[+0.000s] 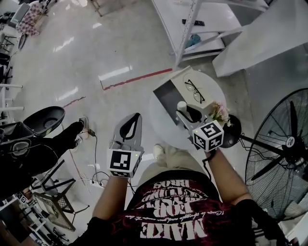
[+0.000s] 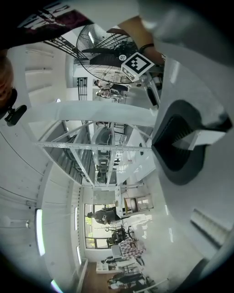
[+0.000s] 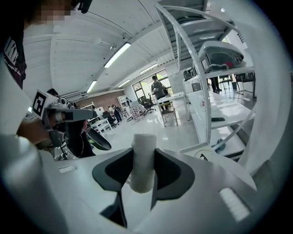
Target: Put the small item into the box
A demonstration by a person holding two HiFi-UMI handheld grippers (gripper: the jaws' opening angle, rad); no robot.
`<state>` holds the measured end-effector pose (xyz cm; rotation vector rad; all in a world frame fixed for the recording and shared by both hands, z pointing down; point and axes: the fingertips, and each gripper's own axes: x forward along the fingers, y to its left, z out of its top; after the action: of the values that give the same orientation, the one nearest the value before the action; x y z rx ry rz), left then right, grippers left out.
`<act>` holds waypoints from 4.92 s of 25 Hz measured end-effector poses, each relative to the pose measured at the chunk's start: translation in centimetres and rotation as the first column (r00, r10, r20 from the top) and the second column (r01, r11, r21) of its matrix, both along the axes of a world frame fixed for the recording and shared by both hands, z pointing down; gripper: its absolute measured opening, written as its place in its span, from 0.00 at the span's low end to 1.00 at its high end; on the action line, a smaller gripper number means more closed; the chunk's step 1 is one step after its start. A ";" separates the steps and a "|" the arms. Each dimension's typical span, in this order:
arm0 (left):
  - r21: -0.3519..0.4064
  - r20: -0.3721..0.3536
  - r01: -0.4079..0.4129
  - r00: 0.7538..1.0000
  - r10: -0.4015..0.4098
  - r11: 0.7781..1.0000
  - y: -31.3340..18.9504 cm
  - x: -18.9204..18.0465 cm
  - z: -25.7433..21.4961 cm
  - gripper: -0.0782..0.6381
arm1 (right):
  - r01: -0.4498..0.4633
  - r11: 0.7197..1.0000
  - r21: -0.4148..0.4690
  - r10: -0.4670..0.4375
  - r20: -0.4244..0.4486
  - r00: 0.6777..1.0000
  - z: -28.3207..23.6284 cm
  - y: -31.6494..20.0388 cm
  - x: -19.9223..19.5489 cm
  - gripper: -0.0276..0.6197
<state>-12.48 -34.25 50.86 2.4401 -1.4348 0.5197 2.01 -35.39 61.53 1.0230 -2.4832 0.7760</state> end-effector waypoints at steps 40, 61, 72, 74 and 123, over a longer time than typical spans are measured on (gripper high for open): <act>-0.063 0.006 -0.018 1.000 0.019 0.998 2.9 1.7 1.0 0.11 | 0.059 0.971 -0.230 -0.099 -0.164 0.982 12.9 -0.3 -0.8 0.53; 0.011 -0.083 -0.034 0.996 0.035 0.999 6.5 -0.5 -4.7 0.11 | 0.000 0.995 -0.105 -0.014 -0.142 0.990 5.4 3.1 0.4 0.14; 0.017 -0.084 -0.038 0.996 0.039 0.999 8.3 -0.3 -6.6 0.11 | -0.043 0.998 0.045 0.047 -0.105 0.993 -2.0 5.4 1.7 0.09; 0.041 -0.101 -0.041 0.994 0.045 0.998 8.6 -0.2 -7.5 0.11 | -0.048 0.996 0.073 0.055 -0.095 0.994 -3.6 6.0 2.0 0.09; 0.262 -0.150 -0.031 0.986 0.073 0.965 15.7 -3.0 -17.1 0.11 | -0.106 0.914 0.391 0.089 0.062 0.994 -25.8 16.3 0.1 0.09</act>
<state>-15.44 -18.56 33.80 2.6559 -1.4545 0.1490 2.10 -19.07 35.76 1.2834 -2.7078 0.3262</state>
